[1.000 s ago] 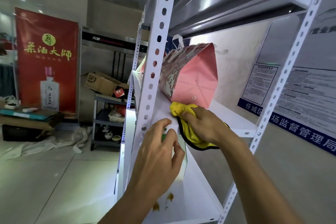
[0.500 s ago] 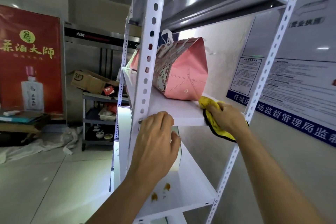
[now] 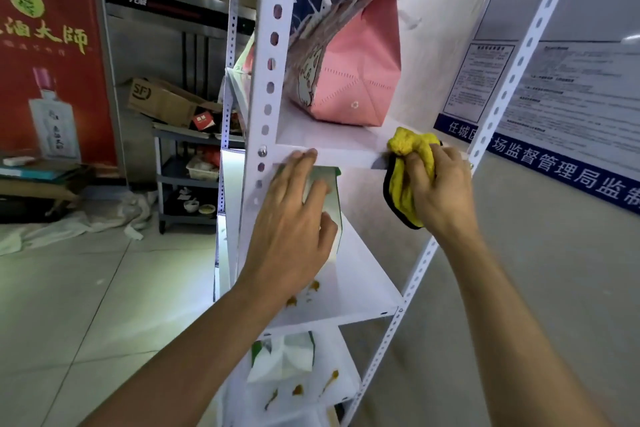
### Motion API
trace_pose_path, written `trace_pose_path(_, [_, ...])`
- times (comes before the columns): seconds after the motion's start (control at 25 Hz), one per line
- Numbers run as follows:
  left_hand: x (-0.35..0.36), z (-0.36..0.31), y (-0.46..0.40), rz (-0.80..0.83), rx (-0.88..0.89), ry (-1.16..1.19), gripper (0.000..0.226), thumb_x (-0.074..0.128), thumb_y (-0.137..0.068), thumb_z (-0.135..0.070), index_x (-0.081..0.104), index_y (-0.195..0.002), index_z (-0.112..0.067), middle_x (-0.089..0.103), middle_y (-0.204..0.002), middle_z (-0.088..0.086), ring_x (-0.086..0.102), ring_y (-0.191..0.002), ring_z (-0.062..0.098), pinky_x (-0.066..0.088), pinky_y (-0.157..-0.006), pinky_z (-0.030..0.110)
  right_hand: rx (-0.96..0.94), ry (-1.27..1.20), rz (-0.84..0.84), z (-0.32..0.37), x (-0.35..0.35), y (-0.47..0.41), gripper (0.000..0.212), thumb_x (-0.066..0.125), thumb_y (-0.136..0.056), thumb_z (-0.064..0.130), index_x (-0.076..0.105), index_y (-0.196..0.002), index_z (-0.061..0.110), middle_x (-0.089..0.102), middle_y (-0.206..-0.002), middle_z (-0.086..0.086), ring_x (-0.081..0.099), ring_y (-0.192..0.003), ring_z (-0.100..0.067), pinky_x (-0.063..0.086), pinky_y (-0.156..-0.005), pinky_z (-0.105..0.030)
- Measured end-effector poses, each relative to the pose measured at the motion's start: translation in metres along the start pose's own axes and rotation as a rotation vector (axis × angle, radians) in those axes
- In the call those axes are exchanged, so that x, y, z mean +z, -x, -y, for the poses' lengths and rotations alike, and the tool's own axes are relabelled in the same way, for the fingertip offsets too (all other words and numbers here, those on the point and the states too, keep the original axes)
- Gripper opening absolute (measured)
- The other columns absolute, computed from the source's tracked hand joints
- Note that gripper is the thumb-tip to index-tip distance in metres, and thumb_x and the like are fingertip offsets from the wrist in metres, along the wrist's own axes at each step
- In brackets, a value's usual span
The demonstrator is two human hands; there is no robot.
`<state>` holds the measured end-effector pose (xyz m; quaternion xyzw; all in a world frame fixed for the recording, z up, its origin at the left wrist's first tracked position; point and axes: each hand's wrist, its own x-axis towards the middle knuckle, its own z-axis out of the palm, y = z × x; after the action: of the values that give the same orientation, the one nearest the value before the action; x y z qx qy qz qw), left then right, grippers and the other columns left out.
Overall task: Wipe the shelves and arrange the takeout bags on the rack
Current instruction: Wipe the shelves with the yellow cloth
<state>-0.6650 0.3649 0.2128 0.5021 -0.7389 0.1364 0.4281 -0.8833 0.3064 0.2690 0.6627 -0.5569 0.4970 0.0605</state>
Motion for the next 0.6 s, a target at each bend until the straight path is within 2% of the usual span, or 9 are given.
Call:
trace_pose_path(0.12, [0.019,0.009,0.035,0.036,-0.036,0.019,0.031,0.055,-0.089,-0.011,0.059,-0.119,-0.01,0.038,-0.155,0.015,0.034,-0.145,0.03,0.037,-0.113,0.043,0.039,-0.229,-0.061,-0.012,0.019,0.043,0.017,0.045,-0.101,0.042,0.055,-0.089,0.035,0.053,-0.093,0.013,0.055,-0.093,-0.019,0.046,-0.084,-0.037])
trace_pose_path(0.2, [0.036,0.014,0.064,0.102,-0.083,0.03,0.031,0.055,-0.091,-0.014,0.058,-0.122,-0.013,0.037,-0.155,0.011,0.04,-0.141,0.028,0.042,-0.107,0.04,0.12,-0.327,-0.051,-0.031,0.043,0.071,0.016,0.046,-0.102,0.04,0.057,-0.092,0.035,0.055,-0.097,0.015,0.057,-0.094,-0.016,0.047,-0.084,-0.035])
trace_pose_path(0.32, [0.066,0.019,0.102,0.207,-0.192,0.006,0.032,0.055,-0.094,-0.015,0.057,-0.126,-0.016,0.036,-0.156,0.008,0.044,-0.136,0.026,0.047,-0.103,0.041,0.228,-0.396,0.096,-0.07,0.087,0.102,0.02,0.048,-0.104,0.036,0.063,-0.102,0.024,0.061,-0.106,0.0,0.061,-0.099,-0.02,0.05,-0.089,-0.043])
trace_pose_path(0.36, [0.076,0.02,0.113,0.242,-0.227,-0.008,0.032,0.056,-0.094,-0.014,0.058,-0.126,-0.016,0.038,-0.155,0.007,0.046,-0.134,0.026,0.048,-0.101,0.042,0.251,-0.398,0.145,-0.083,0.099,0.111,0.02,0.048,-0.104,0.036,0.063,-0.101,0.022,0.062,-0.104,0.001,0.061,-0.098,-0.022,0.051,-0.088,-0.044])
trace_pose_path(0.44, [0.099,0.021,0.132,0.313,-0.288,-0.041,0.036,0.056,-0.093,-0.012,0.058,-0.129,-0.016,0.043,-0.151,0.007,0.048,-0.132,0.027,0.049,-0.1,0.043,0.274,-0.401,0.212,-0.102,0.119,0.121,0.02,0.047,-0.102,0.038,0.06,-0.092,0.026,0.06,-0.093,0.012,0.06,-0.091,-0.021,0.05,-0.081,-0.041])
trace_pose_path(0.48, [0.11,0.022,0.139,0.346,-0.313,-0.057,0.039,0.056,-0.093,-0.012,0.057,-0.132,-0.015,0.046,-0.148,0.008,0.05,-0.131,0.028,0.049,-0.099,0.043,0.264,-0.397,0.245,-0.111,0.129,0.123,0.021,0.046,-0.1,0.04,0.057,-0.086,0.028,0.058,-0.086,0.013,0.059,-0.086,-0.022,0.049,-0.076,-0.04])
trace_pose_path(0.6, [0.137,0.022,0.155,0.427,-0.388,-0.098,0.041,0.061,-0.087,-0.009,0.062,-0.128,-0.011,0.056,-0.136,0.011,0.058,-0.119,0.032,0.051,-0.093,0.041,0.204,-0.317,0.423,-0.136,0.158,0.122,0.027,0.042,-0.1,0.042,0.053,-0.081,0.027,0.057,-0.081,0.0,0.055,-0.082,-0.028,0.039,-0.073,-0.036])
